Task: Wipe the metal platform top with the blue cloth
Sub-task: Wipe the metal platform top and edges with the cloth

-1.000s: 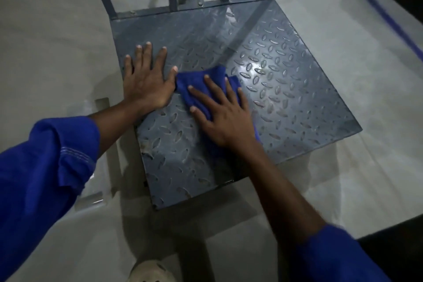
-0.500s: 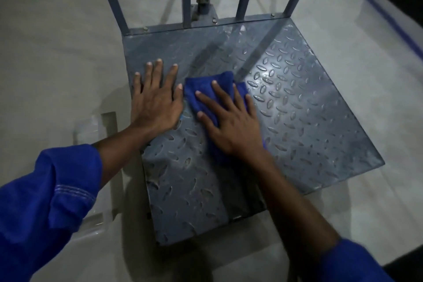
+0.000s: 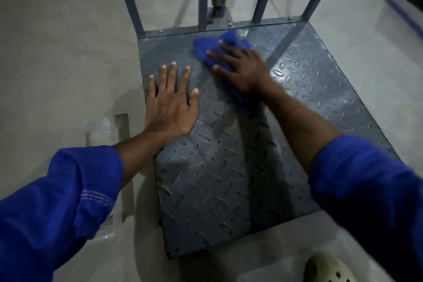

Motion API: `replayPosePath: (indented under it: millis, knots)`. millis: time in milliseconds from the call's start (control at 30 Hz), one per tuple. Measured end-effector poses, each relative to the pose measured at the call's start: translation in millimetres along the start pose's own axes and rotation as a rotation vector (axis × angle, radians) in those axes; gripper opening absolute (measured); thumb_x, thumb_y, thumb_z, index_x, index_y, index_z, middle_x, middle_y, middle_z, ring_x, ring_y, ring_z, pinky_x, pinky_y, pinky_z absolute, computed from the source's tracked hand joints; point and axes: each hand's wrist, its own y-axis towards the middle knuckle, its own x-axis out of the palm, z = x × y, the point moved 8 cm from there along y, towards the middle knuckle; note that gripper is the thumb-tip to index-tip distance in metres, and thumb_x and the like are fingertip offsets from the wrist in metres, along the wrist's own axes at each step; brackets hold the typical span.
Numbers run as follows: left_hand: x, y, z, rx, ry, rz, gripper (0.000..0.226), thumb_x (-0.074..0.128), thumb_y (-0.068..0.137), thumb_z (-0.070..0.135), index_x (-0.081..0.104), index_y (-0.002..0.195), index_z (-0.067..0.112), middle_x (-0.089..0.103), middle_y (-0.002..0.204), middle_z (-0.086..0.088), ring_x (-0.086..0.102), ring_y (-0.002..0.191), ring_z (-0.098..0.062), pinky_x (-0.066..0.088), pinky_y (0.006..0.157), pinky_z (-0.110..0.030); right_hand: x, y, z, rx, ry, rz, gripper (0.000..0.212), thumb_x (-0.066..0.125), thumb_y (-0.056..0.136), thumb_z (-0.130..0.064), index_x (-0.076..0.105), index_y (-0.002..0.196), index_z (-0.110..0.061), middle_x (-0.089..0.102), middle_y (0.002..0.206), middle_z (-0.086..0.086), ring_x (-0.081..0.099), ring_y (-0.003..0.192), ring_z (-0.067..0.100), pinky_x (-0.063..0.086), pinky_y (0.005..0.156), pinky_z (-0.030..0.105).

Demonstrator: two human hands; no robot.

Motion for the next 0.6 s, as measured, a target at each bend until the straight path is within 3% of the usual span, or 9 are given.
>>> replayPosePath:
  millis: [100,167,233,300,467,600]
  knots:
    - [1,-5,1,0.002,-0.010,-0.040,0.067,0.014,0.114,0.051,0.002,0.173,0.021,-0.008,0.181,-0.008,-0.012,0.167,-0.026,-0.012,0.134,-0.048,-21,5,64,0.257,-0.002,0.112,0.071,0.014,0.097,-0.083,0.025,0.162,-0.055,0.017,0.178,-0.004,0.022,0.160,0.040,0.016,0.129,0.062]
    - [3,-15,2,0.008,-0.027,-0.052,0.069,0.015,0.114,0.051,0.001,0.173,0.017,-0.008,0.181,-0.010,-0.013,0.167,-0.027,-0.013,0.133,-0.047,-16,-6,80,0.476,0.082,0.146,0.062,0.025,0.104,-0.070,0.025,0.163,-0.052,0.012,0.178,-0.004,0.008,0.164,0.039,0.004,0.130,0.063]
    - [5,-32,6,0.009,-0.030,-0.050,0.073,0.013,0.113,0.053,0.001,0.173,0.014,-0.008,0.181,-0.011,-0.012,0.167,-0.028,-0.012,0.134,-0.046,-10,-11,54,0.542,0.121,0.154,0.060,0.027,0.106,-0.064,0.023,0.165,-0.050,0.008,0.179,-0.004,0.001,0.164,0.037,-0.001,0.130,0.063]
    - [7,-51,10,0.011,-0.015,-0.061,0.080,0.009,0.107,0.056,0.000,0.172,0.011,-0.009,0.180,-0.013,-0.012,0.167,-0.027,-0.012,0.134,-0.044,-4,0,5,0.429,0.099,0.153,0.059,0.027,0.109,-0.060,0.023,0.166,-0.047,0.009,0.179,-0.002,0.003,0.164,0.039,0.002,0.129,0.064]
    - [5,-89,12,0.063,-0.041,-0.076,0.085,0.011,0.108,0.059,0.002,0.171,0.004,-0.009,0.179,-0.017,-0.013,0.167,-0.026,-0.011,0.135,-0.040,23,26,-137,-0.163,0.030,-0.012,0.053,0.030,0.111,-0.061,0.027,0.163,-0.053,0.014,0.178,-0.009,0.006,0.164,0.036,0.005,0.132,0.058]
    - [7,-116,5,0.124,-0.035,-0.068,0.087,0.012,0.107,0.063,0.006,0.171,0.004,-0.003,0.180,-0.016,-0.010,0.167,-0.025,-0.005,0.136,-0.043,16,19,-112,-0.381,0.053,-0.131,0.053,0.029,0.105,-0.070,0.031,0.157,-0.060,0.017,0.177,-0.012,0.011,0.164,0.031,0.007,0.132,0.056]
